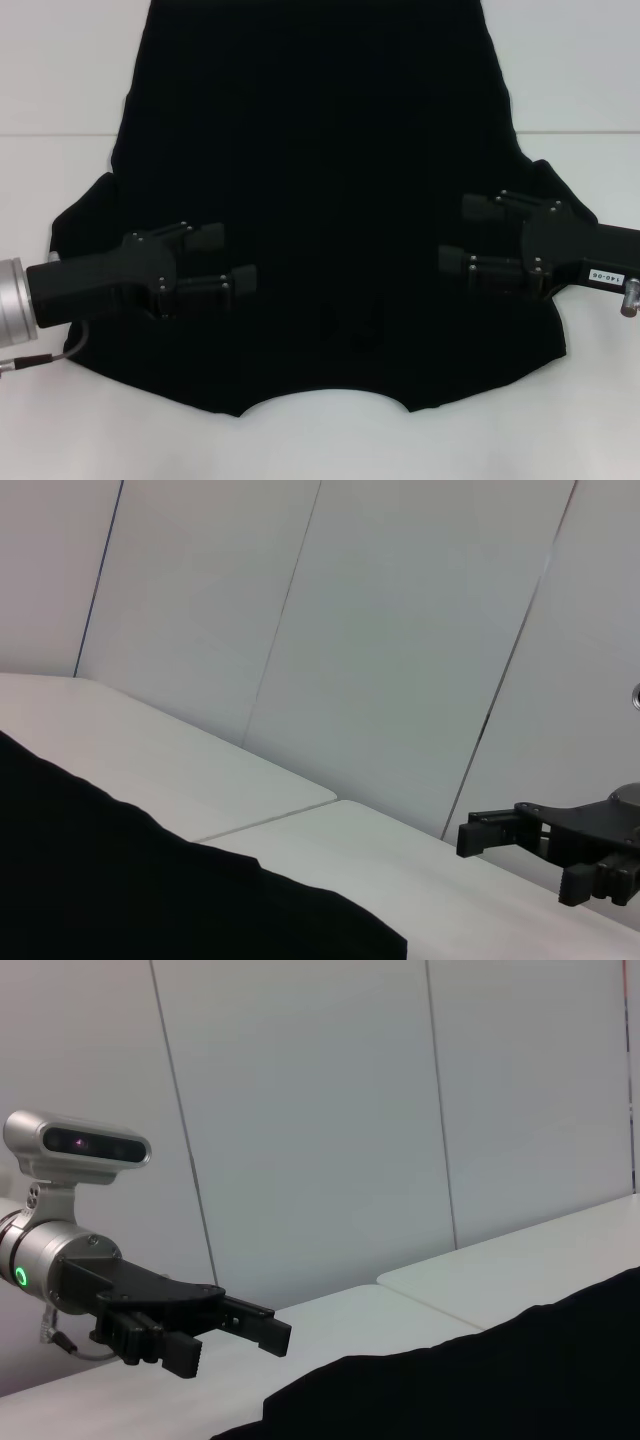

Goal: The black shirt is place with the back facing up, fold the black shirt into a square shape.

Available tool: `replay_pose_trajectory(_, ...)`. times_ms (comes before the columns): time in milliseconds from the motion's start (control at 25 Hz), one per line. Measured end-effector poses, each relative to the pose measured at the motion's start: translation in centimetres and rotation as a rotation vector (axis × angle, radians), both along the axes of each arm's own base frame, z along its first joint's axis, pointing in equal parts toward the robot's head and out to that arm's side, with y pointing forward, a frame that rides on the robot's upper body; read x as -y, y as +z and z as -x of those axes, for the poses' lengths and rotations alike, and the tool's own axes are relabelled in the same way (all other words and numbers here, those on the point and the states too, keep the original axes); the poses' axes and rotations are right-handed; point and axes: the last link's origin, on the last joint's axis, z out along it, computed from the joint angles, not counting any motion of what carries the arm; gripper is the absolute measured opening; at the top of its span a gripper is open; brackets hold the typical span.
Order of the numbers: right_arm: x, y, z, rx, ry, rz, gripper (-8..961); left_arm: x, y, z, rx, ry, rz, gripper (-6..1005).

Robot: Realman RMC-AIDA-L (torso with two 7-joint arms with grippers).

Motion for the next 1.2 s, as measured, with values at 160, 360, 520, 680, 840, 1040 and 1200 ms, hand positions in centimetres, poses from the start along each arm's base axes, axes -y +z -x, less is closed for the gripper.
replay_pose_trajectory(160, 0.0, 0.0, 0.0, 0.001, 0.002, -0.002, 876, 0.0, 0.0, 0.2, -0.011, 0.002, -0.007, 905)
replay_pose_trajectory(360, 0.0, -0.1, 0.0, 0.01, 0.021, -0.013, 877, -0.1, -0.1, 0.3, -0.036, -0.024, -0.032, 905)
replay_pose_trajectory(520, 0.1, -0.1, 0.0, 0.014, 0.029, -0.017, 877, -0.2, -0.1, 0.3, -0.047, -0.035, -0.043, 904)
replay_pose_trajectory(680, 0.1, -0.1, 0.0, 0.014, 0.031, -0.018, 877, -0.3, -0.1, 0.4, -0.056, -0.036, -0.052, 904)
replay_pose_trajectory(840, 0.1, -0.1, 0.0, 0.013, 0.031, -0.017, 877, -0.3, -0.1, 0.4, -0.053, -0.027, -0.049, 904)
replay_pose_trajectory(1040, 0.0, -0.1, 0.1, 0.008, 0.027, -0.015, 877, -0.7, 0.2, 0.4, -0.028, 0.038, -0.027, 904)
replay_pose_trajectory(1200, 0.0, -0.3, 0.3, -0.006, 0.026, -0.004, 877, -2.3, 1.4, 1.0, -0.036, 0.2, -0.03, 905)
